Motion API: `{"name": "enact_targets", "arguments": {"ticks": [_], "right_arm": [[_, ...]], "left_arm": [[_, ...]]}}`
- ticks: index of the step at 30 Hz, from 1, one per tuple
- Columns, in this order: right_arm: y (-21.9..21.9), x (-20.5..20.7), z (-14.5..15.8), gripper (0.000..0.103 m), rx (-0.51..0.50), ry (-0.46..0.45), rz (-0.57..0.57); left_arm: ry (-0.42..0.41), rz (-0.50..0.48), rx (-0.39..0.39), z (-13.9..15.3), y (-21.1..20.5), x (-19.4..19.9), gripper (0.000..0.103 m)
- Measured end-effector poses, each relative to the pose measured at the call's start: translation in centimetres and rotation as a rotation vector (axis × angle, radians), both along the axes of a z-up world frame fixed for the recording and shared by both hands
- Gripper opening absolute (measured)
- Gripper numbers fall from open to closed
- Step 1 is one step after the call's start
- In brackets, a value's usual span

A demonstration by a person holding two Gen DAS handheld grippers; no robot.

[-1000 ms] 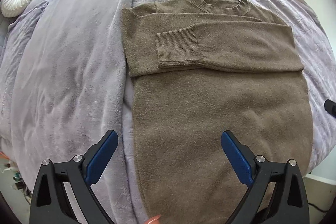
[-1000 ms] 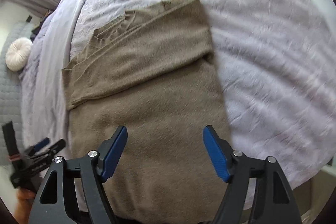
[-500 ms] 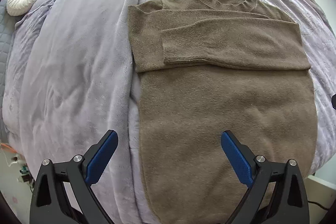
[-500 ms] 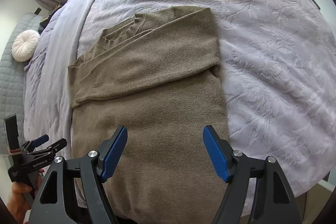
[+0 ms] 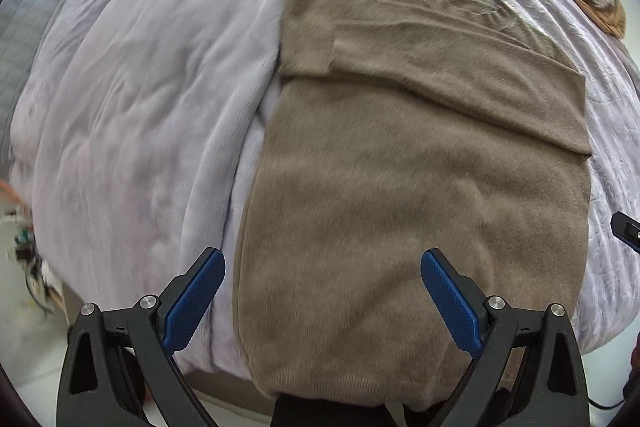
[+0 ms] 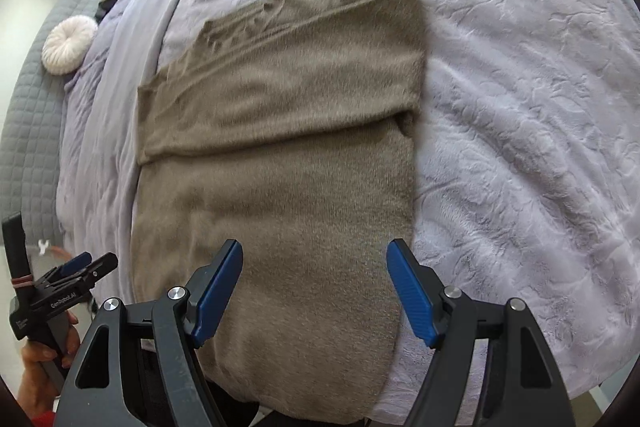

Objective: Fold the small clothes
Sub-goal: 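Move the right tool down along the sweater to the hem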

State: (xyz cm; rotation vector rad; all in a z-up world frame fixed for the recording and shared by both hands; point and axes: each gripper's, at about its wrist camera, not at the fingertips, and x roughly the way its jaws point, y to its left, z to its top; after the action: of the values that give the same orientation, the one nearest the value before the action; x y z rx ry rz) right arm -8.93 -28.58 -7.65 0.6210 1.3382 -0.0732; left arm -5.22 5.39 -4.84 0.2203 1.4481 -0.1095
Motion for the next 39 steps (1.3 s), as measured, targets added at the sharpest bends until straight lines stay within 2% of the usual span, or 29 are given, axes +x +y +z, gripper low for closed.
{"name": "enact_targets", "arguments": {"ticks": [6,11,19,25,34,39], "right_arm": [[0.6,-0.8,-0.7,0.078,0.052,0.004,-0.011],[1.9,-2.2,-1.1,0.078,0.072,0.004,-0.039],[5.1,-6.4,-2.5,0.077,0.093,0.024,-0.104],[7.0,-9.8,-2.7,0.077,0.127,-0.006,-0.159],[8.8,-14.0,-3.1,0.077,0.144,-0.016,-0.220],[9.3,-15.5,-3.6,0.077,0.148,-0.006,-0.239]], "left_arm": [[-0.005,0.001,0.018,0.2,1.2,-1.6,0.099],[-0.005,-0.048,0.012,-0.4,1.9,-2.7,0.099],[0.012,-0.091,-0.013,-2.3,4.3,-5.9,0.099],[0.000,-0.134,-0.018,-2.7,5.8,-8.1,0.099],[0.000,-0.142,-0.038,-3.5,7.6,-9.9,0.099],[0.027,-0.142,-0.060,-4.3,8.2,-10.7,0.099]]}}
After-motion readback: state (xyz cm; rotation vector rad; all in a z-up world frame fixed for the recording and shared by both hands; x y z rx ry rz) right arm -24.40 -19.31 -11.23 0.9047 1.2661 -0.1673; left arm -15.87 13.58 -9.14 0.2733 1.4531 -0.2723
